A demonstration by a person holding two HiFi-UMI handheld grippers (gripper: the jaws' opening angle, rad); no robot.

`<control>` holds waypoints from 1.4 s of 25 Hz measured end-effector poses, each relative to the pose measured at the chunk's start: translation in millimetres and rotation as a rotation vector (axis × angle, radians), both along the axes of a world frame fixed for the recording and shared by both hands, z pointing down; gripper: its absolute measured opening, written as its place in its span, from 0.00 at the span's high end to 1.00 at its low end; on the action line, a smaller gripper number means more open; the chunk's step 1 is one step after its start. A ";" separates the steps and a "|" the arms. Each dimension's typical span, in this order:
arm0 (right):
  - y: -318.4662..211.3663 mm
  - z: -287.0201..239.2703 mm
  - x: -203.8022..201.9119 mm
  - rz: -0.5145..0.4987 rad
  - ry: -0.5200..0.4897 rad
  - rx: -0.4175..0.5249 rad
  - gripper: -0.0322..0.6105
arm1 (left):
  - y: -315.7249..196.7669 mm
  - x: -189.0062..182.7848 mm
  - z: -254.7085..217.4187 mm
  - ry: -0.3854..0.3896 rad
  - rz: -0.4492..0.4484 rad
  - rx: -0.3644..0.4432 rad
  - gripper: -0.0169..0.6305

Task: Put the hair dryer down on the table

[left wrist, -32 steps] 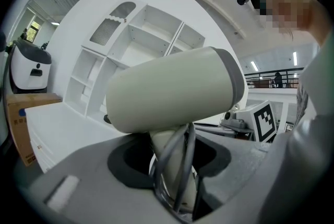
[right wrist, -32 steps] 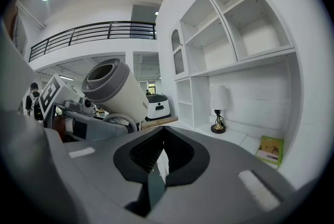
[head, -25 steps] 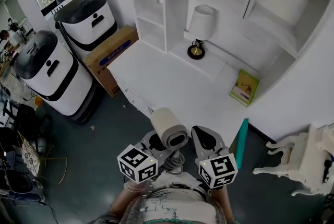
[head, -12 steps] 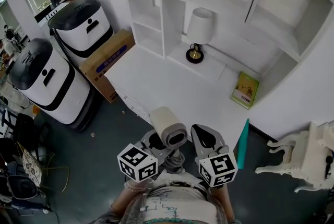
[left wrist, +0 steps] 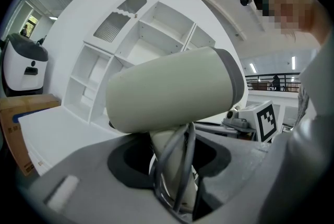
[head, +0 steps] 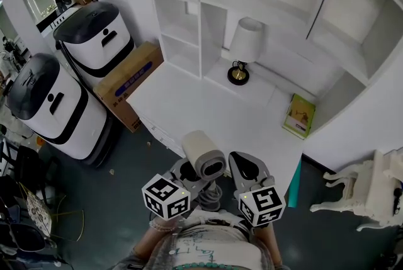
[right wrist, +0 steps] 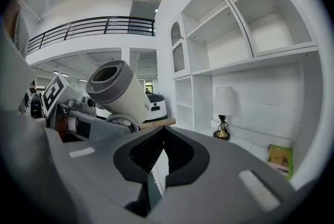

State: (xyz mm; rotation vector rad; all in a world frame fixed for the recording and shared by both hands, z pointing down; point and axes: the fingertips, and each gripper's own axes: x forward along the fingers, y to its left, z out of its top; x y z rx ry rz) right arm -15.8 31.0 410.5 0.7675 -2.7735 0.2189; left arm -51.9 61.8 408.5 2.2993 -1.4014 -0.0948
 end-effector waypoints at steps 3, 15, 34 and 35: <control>-6.0 2.6 -11.5 0.013 0.008 0.002 0.91 | -7.3 -12.2 3.0 0.002 0.016 -0.003 0.69; -24.1 2.9 -51.7 0.098 0.023 0.004 0.91 | -28.6 -46.9 8.0 0.016 0.126 -0.017 0.69; -44.0 16.9 -49.9 0.248 0.019 -0.040 0.91 | -53.0 -54.6 21.3 -0.004 0.255 -0.059 0.69; -46.3 17.2 -47.4 0.249 0.018 -0.043 0.91 | -55.2 -52.7 21.6 -0.003 0.254 -0.061 0.69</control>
